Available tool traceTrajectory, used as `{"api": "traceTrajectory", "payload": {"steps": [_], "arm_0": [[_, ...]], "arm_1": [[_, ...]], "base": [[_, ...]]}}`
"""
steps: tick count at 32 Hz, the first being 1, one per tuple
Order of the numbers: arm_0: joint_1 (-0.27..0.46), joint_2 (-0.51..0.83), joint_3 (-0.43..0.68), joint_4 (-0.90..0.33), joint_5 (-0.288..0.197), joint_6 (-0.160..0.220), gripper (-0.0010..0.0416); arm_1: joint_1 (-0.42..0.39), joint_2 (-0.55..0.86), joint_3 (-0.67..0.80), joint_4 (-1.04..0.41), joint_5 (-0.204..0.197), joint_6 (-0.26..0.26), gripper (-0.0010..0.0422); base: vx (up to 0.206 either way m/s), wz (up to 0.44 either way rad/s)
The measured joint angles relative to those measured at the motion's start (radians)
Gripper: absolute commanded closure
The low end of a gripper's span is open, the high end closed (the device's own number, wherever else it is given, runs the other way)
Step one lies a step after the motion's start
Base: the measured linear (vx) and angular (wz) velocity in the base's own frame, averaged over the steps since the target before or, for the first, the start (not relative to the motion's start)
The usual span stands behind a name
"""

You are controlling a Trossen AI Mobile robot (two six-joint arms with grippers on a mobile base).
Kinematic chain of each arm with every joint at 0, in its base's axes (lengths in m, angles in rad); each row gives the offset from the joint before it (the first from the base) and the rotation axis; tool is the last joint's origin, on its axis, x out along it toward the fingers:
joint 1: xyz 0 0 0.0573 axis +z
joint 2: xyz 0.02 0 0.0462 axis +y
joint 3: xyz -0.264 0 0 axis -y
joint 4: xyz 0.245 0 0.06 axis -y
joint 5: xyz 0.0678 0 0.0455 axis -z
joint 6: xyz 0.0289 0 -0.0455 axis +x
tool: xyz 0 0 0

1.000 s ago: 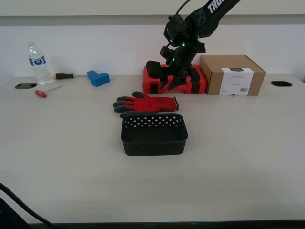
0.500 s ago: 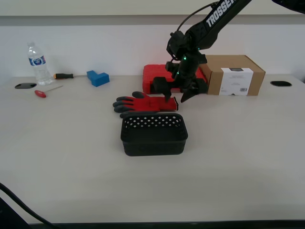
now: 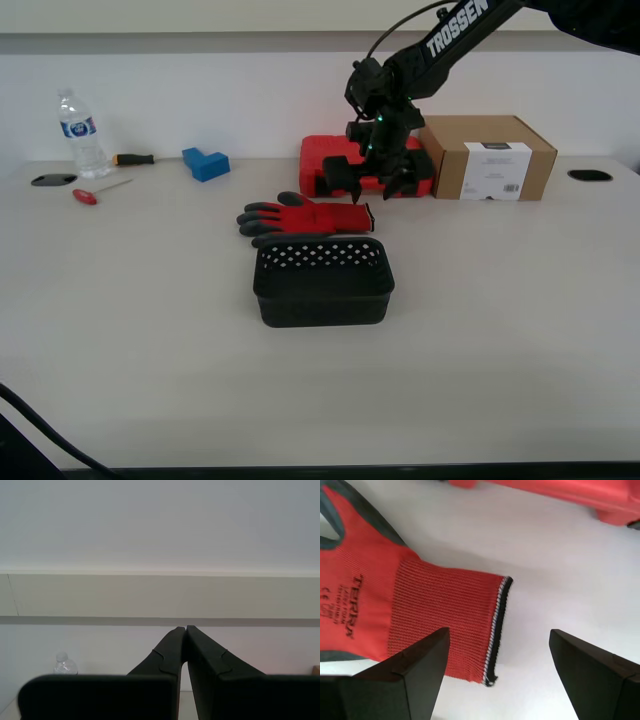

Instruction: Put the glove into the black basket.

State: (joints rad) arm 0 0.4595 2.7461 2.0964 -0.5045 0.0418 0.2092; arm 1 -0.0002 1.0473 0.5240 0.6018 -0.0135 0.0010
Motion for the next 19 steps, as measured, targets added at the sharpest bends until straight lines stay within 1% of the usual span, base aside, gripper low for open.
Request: {"api": "traceTrajectory", "payload": {"steps": [3, 6, 8, 9, 10, 11, 12, 13, 14, 15, 16, 17, 19], "arm_0": [[0.000, -0.002, -0.002, -0.026, -0.003, 0.000, 0.0144], [0.003, -0.003, -0.003, -0.014, -0.035, 0.002, 0.0150], [0.004, 0.004, -0.004, 0.001, -0.075, 0.028, 0.0152], [0.005, 0.015, 0.003, 0.004, -0.103, 0.050, 0.0152], [0.007, 0.025, 0.011, 0.005, -0.125, 0.063, 0.0153], [0.012, 0.061, 0.037, -0.034, -0.158, 0.095, 0.0157], [0.032, 0.074, 0.055, -0.063, -0.160, 0.096, 0.0160], [0.031, 0.088, 0.093, -0.108, -0.137, 0.095, 0.0162], [0.037, 0.091, 0.110, -0.102, -0.137, 0.097, 0.0164], [0.044, 0.094, 0.143, -0.095, -0.114, 0.099, 0.0171], [0.047, 0.092, 0.147, -0.098, -0.109, 0.099, 0.0175], [0.051, 0.095, 0.154, -0.097, -0.051, 0.098, 0.0199], [0.052, 0.100, 0.153, -0.105, -0.050, 0.097, 0.0226]], "arm_1": [[0.000, 0.000, 0.000, 0.000, 0.000, 0.000, 0.0412], [0.000, 0.000, 0.000, 0.000, 0.000, 0.000, 0.0412], [0.000, 0.000, 0.000, 0.000, 0.000, 0.000, 0.0412], [0.000, 0.000, 0.000, 0.000, 0.000, 0.000, 0.0412], [0.000, 0.000, 0.000, 0.000, 0.000, 0.000, 0.0412], [0.000, 0.000, 0.000, -0.001, 0.000, 0.000, 0.0412], [0.000, 0.000, 0.000, -0.001, 0.000, 0.000, 0.0412], [0.000, 0.000, 0.000, 0.000, 0.000, 0.000, 0.0412], [0.000, 0.000, 0.000, -0.001, 0.000, 0.000, 0.0412], [0.000, 0.000, 0.000, -0.001, 0.000, 0.000, 0.0412], [0.000, 0.000, 0.000, -0.001, 0.000, 0.000, 0.0412], [0.000, 0.000, 0.000, 0.000, -0.001, 0.000, 0.0412], [0.000, 0.000, 0.000, 0.000, -0.001, 0.000, 0.0412]], "base": [[0.000, 0.000], [0.000, 0.000], [0.000, 0.000], [0.000, 0.000], [0.000, 0.000], [0.000, 0.000], [0.000, 0.000], [0.000, 0.000], [0.000, 0.000], [0.000, 0.000], [0.000, 0.000], [0.000, 0.000], [0.000, 0.000]]}}
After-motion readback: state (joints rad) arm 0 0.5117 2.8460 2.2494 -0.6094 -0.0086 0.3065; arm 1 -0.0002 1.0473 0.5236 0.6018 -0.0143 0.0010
